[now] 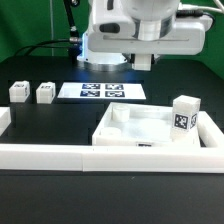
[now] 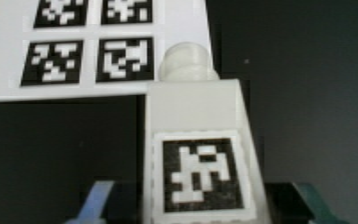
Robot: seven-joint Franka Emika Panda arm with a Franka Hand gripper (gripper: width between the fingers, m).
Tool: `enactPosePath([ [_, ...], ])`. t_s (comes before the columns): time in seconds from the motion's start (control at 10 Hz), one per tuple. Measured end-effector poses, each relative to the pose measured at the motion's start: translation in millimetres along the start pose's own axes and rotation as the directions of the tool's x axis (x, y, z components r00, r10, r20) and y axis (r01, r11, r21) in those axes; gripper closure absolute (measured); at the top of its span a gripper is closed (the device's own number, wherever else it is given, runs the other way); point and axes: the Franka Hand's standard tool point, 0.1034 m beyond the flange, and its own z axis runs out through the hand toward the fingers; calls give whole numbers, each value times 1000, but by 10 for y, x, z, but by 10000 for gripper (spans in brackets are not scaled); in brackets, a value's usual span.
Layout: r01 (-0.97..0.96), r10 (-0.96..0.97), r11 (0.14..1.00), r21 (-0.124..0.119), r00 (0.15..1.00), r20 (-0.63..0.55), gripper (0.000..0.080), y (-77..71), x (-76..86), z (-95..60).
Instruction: Assemble square table
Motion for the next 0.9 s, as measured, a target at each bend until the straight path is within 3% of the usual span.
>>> enactPosePath([
  [0.1,59,-62,998,-27,991,-121,509,91,143,-270],
  [0.2,100,-114,992,-75,970,-215,509,180,184,-469],
  [0.3,92,-108,993,-75,961,-254,509,176,115,-486],
  [0.8,91,-125,992,-88,832,-540,509,219,276,-508],
  [0.9,100,-113,993,-56,766,-632,509,272,467,-606],
])
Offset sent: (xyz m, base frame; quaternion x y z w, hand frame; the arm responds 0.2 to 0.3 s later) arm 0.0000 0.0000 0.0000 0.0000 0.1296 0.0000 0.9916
